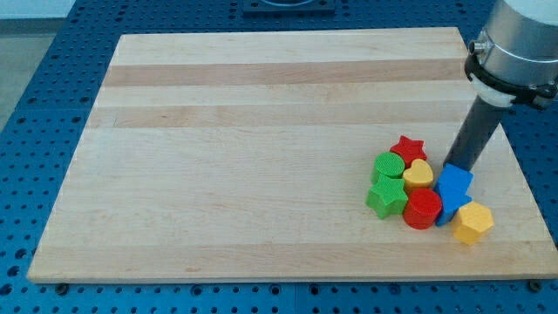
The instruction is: Move the red star and yellow heart into the red circle
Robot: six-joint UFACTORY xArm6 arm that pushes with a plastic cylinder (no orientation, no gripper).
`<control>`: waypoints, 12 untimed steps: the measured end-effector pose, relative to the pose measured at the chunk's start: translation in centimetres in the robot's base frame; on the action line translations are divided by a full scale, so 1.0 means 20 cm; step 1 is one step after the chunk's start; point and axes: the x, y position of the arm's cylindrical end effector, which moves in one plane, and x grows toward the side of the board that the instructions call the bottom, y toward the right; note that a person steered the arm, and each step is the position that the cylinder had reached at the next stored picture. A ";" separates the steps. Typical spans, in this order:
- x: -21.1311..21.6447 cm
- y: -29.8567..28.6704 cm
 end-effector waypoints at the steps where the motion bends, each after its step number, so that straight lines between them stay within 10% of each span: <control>1: -0.05 0.00; 4: -0.30 -0.22; 12: -0.02 -0.30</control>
